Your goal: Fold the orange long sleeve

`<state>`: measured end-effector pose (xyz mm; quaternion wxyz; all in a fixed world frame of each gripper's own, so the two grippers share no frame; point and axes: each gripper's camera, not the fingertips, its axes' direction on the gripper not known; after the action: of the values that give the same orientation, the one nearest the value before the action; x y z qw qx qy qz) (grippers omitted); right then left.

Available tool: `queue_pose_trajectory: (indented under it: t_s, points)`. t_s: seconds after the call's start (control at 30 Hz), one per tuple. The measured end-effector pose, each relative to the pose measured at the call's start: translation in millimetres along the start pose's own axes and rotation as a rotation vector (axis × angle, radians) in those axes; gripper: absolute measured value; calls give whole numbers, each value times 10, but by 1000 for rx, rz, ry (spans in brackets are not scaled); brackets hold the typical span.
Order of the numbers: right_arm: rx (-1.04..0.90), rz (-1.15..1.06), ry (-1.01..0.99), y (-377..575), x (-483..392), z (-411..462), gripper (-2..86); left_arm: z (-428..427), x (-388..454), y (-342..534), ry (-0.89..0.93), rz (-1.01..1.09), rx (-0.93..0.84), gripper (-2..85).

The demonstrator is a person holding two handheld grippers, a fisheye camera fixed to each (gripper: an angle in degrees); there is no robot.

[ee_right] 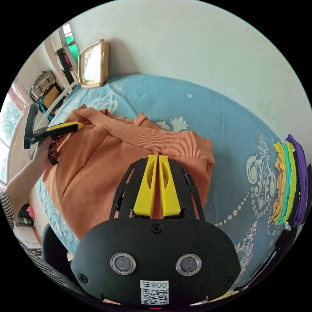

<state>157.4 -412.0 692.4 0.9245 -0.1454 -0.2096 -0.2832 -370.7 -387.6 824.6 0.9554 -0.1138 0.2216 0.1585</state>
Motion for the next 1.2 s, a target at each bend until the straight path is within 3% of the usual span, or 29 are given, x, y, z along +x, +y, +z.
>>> queue_pose_trajectory:
  t_s: [0.2, 0.33, 0.43, 0.5, 0.57, 0.77, 1.03, 1.2]
  points:
    - [31, -6, -3, 8, -73, -105, 5, -250, 15, 160, 6, 27, 55, 13]
    - [123, 13, -85, 123, -40, -404, 6, -624, -114, 423, -84, 23, 174, 7]
    - [179, 37, -73, 214, 6, -570, 4, -484, -335, 494, -206, -27, 81, 4]
    - [160, 96, -41, 202, 116, -504, 3, -313, -520, 530, -183, -60, 1, 3]
    - [89, 133, -51, 147, 216, -317, 3, -283, -735, 613, -98, -128, 10, 2]
    - [45, 168, -133, 72, 310, -291, 2, -524, -887, 823, -99, -117, 27, 2]
    - [208, 103, -205, 762, 44, -1038, 2, -1339, -1188, 1983, 134, -111, 135, 3]
    - [36, 92, -143, 1524, -341, -783, 2, -1051, -1378, 2684, -6, -176, -53, 4]
